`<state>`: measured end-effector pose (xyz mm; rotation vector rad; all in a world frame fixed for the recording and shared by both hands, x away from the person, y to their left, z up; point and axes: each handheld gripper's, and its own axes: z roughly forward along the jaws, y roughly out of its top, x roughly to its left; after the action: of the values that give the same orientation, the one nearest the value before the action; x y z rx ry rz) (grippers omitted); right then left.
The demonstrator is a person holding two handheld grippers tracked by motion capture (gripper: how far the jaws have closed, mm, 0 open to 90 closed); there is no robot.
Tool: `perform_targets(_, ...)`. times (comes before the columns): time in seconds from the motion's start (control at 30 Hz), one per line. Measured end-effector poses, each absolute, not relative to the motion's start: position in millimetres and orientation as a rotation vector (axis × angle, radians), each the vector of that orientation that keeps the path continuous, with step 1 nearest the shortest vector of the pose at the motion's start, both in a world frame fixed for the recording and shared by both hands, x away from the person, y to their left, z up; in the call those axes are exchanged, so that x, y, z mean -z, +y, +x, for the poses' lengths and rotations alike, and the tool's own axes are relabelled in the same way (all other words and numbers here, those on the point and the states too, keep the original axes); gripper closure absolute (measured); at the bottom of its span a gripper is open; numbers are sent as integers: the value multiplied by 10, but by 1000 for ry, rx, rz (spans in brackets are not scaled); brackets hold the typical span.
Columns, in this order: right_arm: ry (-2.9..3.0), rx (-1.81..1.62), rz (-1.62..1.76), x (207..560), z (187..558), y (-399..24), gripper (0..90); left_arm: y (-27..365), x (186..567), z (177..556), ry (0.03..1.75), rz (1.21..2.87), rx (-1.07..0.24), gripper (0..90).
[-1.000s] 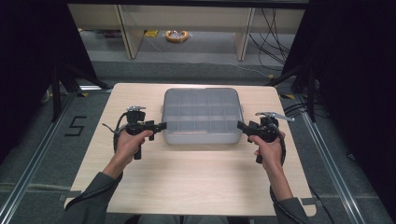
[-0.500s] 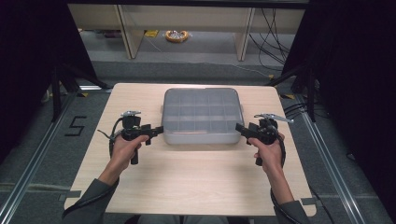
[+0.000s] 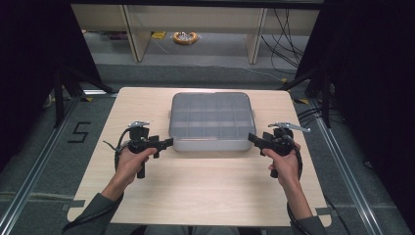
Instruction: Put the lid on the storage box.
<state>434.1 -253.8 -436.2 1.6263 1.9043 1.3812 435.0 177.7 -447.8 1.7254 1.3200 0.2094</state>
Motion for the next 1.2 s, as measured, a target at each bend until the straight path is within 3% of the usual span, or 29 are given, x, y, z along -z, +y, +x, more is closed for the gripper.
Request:
perform_targets(0.43,1928,-1372,1621,4359,4238,-2525,293,1744,4486,4272,1300,1726,-198,282)
perform_targets(0.9,1936,-1385,1584,4373,4154,-2526,163,1618,4497,4135,1248,1765,-186,278)
perform_targets(1.2,1971,-1388,1566,4397,4061,-2492,162,1567,4517,4019,1214,1792,-183,273)
